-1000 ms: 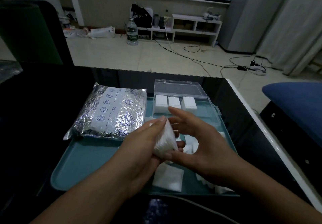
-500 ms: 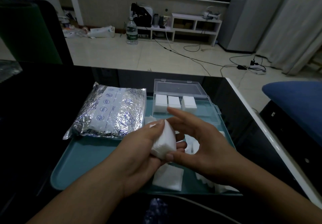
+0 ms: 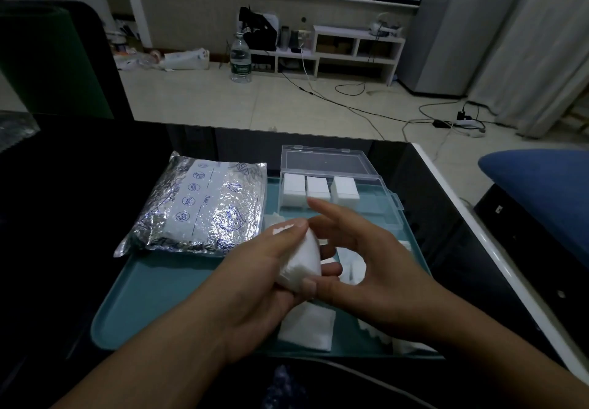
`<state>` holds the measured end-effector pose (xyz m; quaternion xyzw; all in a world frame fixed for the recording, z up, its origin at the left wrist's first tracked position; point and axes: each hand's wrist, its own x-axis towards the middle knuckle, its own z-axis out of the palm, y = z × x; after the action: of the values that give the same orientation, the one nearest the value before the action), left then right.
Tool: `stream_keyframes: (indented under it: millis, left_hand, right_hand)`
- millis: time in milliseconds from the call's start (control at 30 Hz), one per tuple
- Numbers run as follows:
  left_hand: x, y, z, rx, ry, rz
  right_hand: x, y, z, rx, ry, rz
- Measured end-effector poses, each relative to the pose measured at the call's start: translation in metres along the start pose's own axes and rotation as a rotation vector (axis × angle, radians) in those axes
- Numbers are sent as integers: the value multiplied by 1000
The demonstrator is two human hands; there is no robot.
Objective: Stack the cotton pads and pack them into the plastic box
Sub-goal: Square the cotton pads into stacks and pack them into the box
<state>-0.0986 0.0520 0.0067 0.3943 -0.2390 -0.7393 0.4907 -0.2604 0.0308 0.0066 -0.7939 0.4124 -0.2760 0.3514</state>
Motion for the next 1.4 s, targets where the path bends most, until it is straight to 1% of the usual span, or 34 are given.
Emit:
stream_keyframes:
  millis: [133,267,333,400,533,567,633,733,800,867,967,1100,1200,1300,1400]
  left_hand:
    - [0,0,0,32,-16,5]
    - [2,-4,0,-12,-10,-24]
    - [3,-5,0,-17,2,-13]
    - [3,-3,0,-6,20,18]
    - [2,9,-5,-80,89,73]
    - [2,12,-7,-95,111,84]
    - [2,17,-10,-130,137,102]
    - [1,21,-9,-158,157,106]
    - [0,21,-8,-163,154,108]
    - [0,19,-8,-152,146,111]
    - [0,18,-10,-139,150,106]
    - [0,19,-12,-156,161,113]
    - [1,19,-13,-146,161,122]
    - [2,18,-13,-106,184,154]
    - [2,16,-10,-35,219,183]
  right_hand:
    - [-1,1,5,-26,40,-35]
    - [-2,2,15,-44,52,-46]
    - [-2,3,18,-50,52,-54]
    - [-1,4,15,-52,63,-45]
    - [6,14,-2,-62,116,27]
    - [7,19,-5,-123,131,56]
    - [8,27,-8,-340,122,130]
    - [8,32,2,-641,-34,225]
    - [11,33,13,-771,-102,220]
    - [15,35,22,-847,-110,211]
    - [17,36,26,-759,-42,234]
    - [17,37,26,-608,65,204]
    - [18,33,22,-365,138,242]
    - [19,20,8,-107,248,243]
    - [17,11,-6,71,292,224]
